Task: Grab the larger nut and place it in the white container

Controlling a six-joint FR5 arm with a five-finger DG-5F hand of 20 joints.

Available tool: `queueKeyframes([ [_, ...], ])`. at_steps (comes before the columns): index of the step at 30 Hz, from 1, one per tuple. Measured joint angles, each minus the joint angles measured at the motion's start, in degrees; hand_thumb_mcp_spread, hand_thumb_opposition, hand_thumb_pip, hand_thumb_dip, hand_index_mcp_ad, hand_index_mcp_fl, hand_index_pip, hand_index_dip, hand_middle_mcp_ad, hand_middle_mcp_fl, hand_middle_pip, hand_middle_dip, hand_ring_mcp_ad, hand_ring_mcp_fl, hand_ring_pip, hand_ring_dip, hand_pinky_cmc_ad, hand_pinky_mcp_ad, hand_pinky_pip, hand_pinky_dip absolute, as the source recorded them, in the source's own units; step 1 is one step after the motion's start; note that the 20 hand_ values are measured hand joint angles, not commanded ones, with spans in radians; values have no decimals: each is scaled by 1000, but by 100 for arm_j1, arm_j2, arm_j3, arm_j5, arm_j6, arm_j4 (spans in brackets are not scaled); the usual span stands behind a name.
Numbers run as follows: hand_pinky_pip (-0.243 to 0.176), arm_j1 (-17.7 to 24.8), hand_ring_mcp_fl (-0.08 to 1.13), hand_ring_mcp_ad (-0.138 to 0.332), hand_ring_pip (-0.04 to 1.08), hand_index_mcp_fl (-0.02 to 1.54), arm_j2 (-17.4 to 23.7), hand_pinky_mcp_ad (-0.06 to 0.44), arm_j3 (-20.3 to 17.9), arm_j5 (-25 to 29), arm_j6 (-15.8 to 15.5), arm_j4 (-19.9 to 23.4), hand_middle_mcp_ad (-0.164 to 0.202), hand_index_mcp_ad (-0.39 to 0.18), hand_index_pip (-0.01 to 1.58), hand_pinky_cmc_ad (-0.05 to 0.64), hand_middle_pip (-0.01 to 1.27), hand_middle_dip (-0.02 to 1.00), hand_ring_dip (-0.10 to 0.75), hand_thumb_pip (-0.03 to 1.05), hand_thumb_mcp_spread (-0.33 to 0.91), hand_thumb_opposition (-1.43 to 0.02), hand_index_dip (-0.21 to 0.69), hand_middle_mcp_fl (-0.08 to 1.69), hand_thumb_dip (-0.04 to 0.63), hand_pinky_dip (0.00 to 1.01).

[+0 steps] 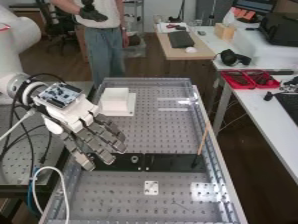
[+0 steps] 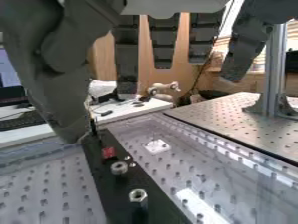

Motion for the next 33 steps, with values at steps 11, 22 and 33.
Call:
queueKeyframes([
  [11, -106, -67, 0, 182, 89, 37, -510, 328, -160, -35, 308, 618, 91, -103, 1372, 396, 127, 204, 103, 702, 293, -848, 19, 2, 175, 459],
  [22, -106, -125, 0, 182, 89, 23, -990, 326, -380, -54, 325, 1574, 91, -101, 1508, 398, 127, 202, 101, 703, 293, -848, 159, 0, 188, 435],
  [33, -105, -345, 0, 182, 89, 24, -1156, 316, -378, -304, 183, 1761, 91, -101, 1562, 394, 127, 215, 101, 698, 340, -869, 202, 2, 206, 389],
])
